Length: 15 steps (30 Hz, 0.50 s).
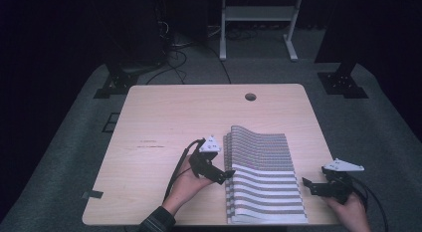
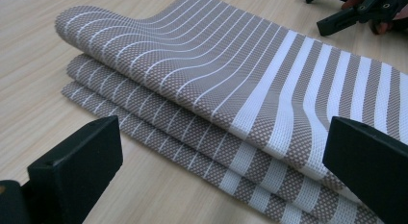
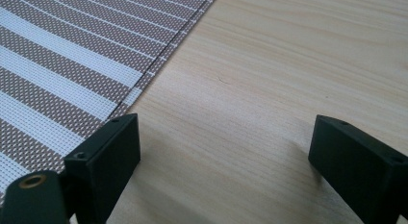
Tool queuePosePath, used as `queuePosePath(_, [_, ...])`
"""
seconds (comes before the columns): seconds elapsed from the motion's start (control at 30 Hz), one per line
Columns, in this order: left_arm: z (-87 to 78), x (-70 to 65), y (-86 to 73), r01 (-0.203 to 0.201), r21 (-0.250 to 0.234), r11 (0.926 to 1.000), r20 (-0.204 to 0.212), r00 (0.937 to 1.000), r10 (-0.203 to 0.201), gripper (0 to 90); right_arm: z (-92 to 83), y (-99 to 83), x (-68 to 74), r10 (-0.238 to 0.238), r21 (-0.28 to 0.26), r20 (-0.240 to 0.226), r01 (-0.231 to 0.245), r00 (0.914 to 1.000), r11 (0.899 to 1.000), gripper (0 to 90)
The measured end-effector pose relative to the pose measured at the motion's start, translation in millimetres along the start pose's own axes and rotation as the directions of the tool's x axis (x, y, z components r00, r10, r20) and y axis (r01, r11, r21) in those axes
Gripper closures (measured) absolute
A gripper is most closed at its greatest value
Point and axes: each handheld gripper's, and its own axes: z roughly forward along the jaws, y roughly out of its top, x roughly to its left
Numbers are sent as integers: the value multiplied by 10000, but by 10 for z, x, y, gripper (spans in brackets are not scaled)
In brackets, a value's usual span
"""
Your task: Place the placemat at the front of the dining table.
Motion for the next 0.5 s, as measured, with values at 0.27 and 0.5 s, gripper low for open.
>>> queuePosePath(0.27, [139, -85, 7, -58, 198, 9998, 215, 9998, 54, 0, 0, 0, 0, -1, 0, -1, 1, 10000, 10000, 95])
queuePosePath(0.5, [238, -167, -11, -206, 435, 9988, 466, 9987, 186, 0, 1, 0, 1, -57, 1, -49, 57, 10000, 10000, 95])
